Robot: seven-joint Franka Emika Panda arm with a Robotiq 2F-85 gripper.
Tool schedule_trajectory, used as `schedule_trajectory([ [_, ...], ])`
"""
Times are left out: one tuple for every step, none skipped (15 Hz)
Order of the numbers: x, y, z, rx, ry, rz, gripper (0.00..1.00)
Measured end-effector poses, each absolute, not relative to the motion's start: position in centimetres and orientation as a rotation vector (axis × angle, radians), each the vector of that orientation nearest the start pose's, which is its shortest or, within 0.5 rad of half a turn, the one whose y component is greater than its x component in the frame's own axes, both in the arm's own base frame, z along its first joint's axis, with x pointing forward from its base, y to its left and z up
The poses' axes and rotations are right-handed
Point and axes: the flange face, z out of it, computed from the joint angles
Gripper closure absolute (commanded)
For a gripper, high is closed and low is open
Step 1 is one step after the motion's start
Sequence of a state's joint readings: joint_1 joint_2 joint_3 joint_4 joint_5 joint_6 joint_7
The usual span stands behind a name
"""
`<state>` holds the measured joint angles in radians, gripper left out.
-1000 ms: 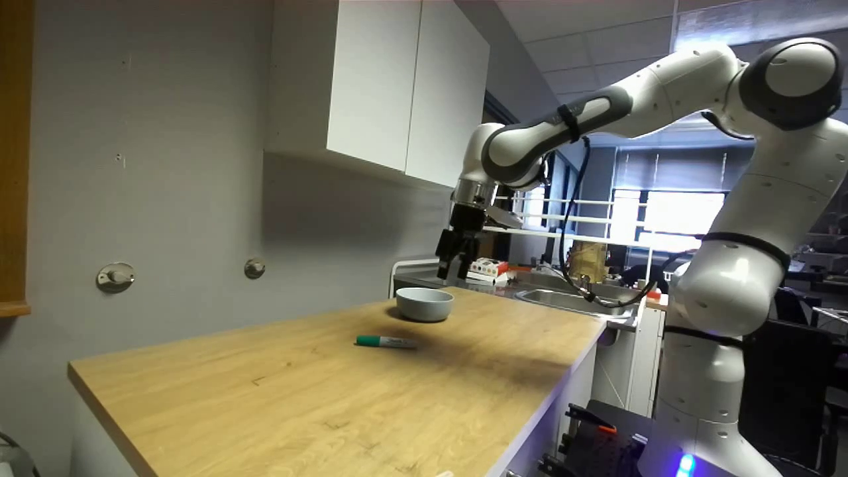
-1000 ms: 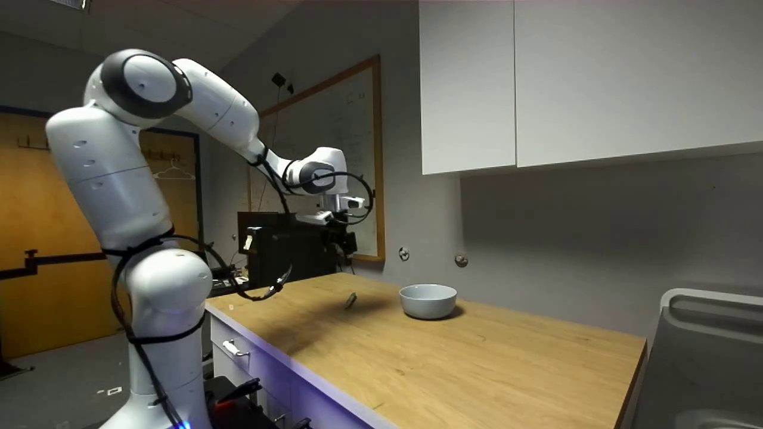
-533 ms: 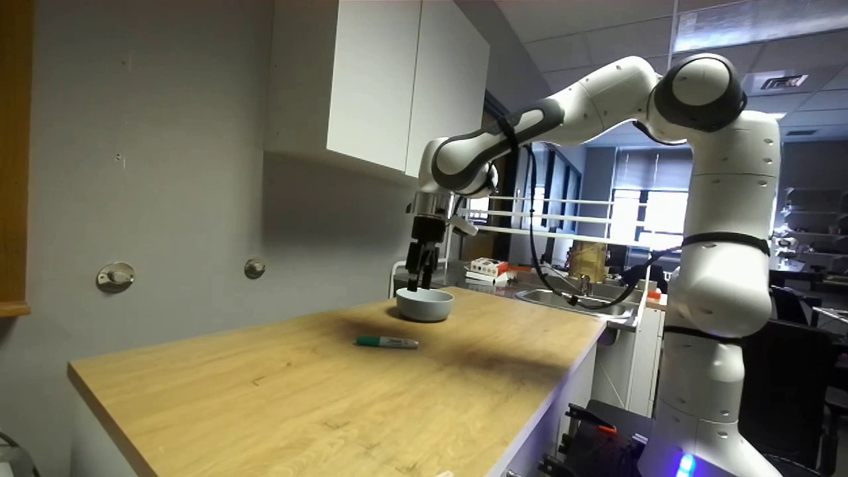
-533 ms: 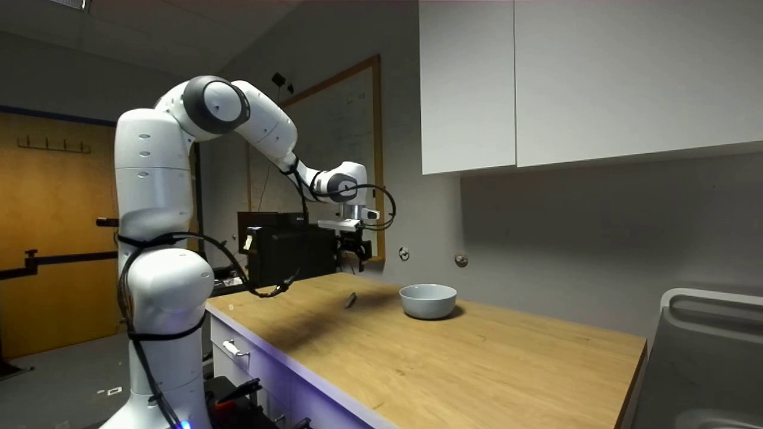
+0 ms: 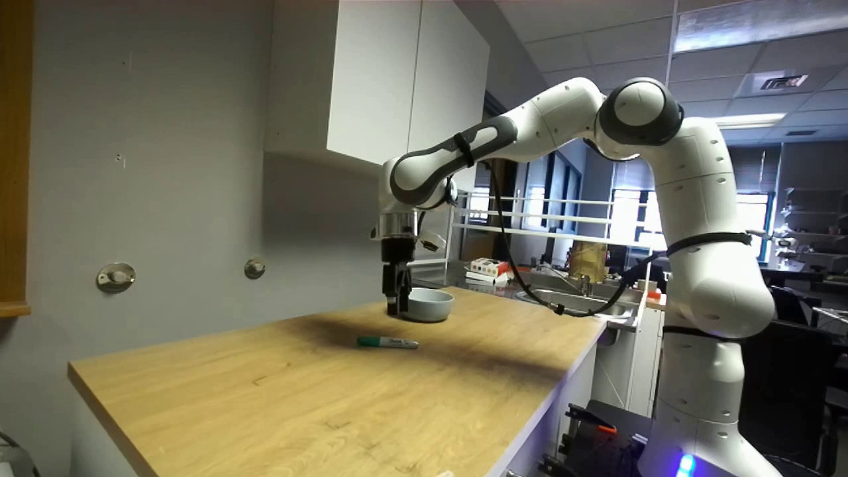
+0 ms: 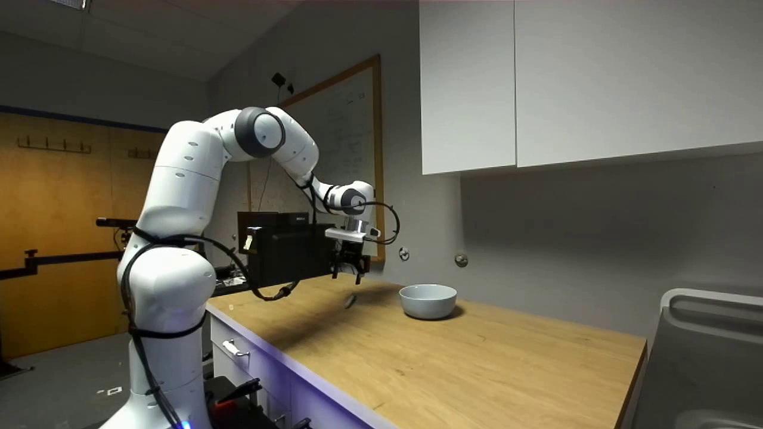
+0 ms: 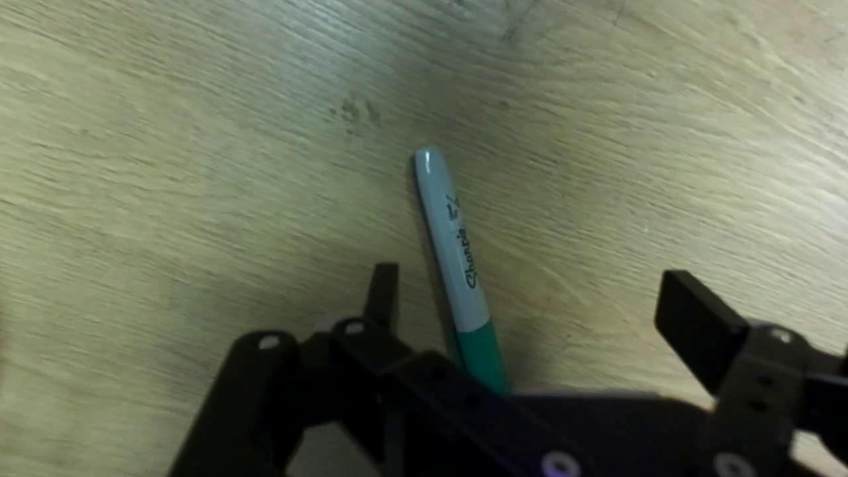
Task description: Pick up the marker from the table and put it in the bowl
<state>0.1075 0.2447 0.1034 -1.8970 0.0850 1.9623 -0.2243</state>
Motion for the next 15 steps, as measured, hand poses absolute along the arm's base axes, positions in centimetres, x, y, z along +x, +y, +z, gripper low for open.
schedule_trajectory([
  [58.2,12.9,35.6,-2.965,-0.606,0.303,0.00],
  [58.5,12.9,35.0,-2.961,-0.616,0.333,0.00],
  [58.9,12.9,34.4,-2.955,-0.626,0.363,0.00],
  [59.2,12.8,33.8,-2.949,-0.637,0.389,0.00],
  [59.5,12.7,33.3,-2.941,-0.647,0.416,0.00],
  [59.8,12.5,32.8,-2.934,-0.655,0.440,0.00],
  [60.1,12.4,32.2,-2.927,-0.660,0.462,0.00],
  [60.4,12.3,31.7,-2.920,-0.666,0.485,0.00],
  [60.7,12.3,31.2,-2.915,-0.670,0.506,0.00],
  [60.9,12.2,30.7,-2.911,-0.673,0.526,0.00],
  [61.1,12.2,30.2,-2.908,-0.675,0.550,0.25],
  [61.3,12.2,29.7,-2.905,-0.677,0.572,0.25],
  [61.4,12.1,29.2,-2.903,-0.679,0.587,0.31],
  [61.6,12.1,28.8,-2.903,-0.680,0.598,0.40],
  [61.8,12.0,28.6,-2.905,-0.683,0.609,0.48],
])
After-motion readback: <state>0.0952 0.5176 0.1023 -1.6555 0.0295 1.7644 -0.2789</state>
